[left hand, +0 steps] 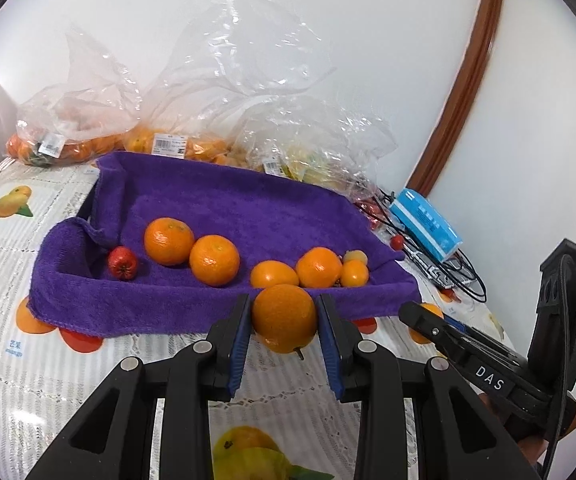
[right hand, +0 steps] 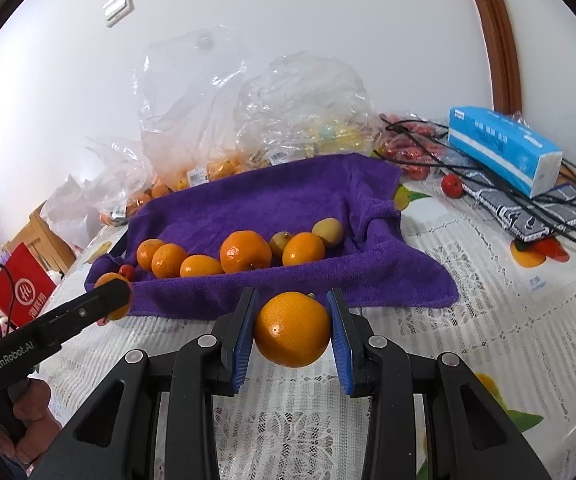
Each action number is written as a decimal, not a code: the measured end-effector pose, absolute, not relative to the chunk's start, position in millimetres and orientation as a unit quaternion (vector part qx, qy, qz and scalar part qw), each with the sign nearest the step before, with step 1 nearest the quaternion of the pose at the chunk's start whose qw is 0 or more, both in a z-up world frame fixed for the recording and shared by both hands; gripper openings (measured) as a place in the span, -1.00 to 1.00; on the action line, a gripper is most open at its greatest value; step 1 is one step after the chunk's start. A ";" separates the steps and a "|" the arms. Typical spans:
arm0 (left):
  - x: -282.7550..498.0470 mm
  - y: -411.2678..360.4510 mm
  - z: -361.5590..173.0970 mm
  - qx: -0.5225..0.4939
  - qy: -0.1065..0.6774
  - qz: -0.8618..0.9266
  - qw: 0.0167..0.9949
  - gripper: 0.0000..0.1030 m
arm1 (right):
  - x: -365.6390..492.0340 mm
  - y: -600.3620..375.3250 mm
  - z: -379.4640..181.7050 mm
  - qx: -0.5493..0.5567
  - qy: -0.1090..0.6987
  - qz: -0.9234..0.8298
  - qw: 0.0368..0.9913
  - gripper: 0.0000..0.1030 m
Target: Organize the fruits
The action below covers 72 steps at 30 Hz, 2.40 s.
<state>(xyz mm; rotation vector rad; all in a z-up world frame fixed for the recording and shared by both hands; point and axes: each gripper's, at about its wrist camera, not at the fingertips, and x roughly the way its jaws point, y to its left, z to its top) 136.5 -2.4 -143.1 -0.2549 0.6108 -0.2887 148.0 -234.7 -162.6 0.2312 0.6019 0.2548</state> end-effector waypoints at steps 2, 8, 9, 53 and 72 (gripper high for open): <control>138.3 1.9 -142.2 -0.138 0.300 -0.142 0.933 -0.40 | 150.1 -237.4 -164.0 0.123 0.298 0.125 0.938 -0.32; 133.2 10.9 -134.1 -0.141 0.292 -0.135 0.936 -0.40 | 149.1 -237.8 -157.5 0.126 0.288 0.123 0.941 -0.32; 133.5 11.7 -132.0 -0.139 0.292 -0.136 0.937 -0.40 | 149.7 -237.4 -155.3 0.127 0.288 0.125 0.941 -0.32; 244.3 -3.2 -151.4 -0.116 0.312 -0.127 0.934 -0.40 | 272.5 -241.0 -152.2 0.160 0.289 0.130 0.935 -0.32; 244.9 -10.3 -154.2 -0.103 0.321 -0.137 0.931 -0.39 | 273.6 -219.0 -161.6 0.123 0.318 0.151 0.928 -0.28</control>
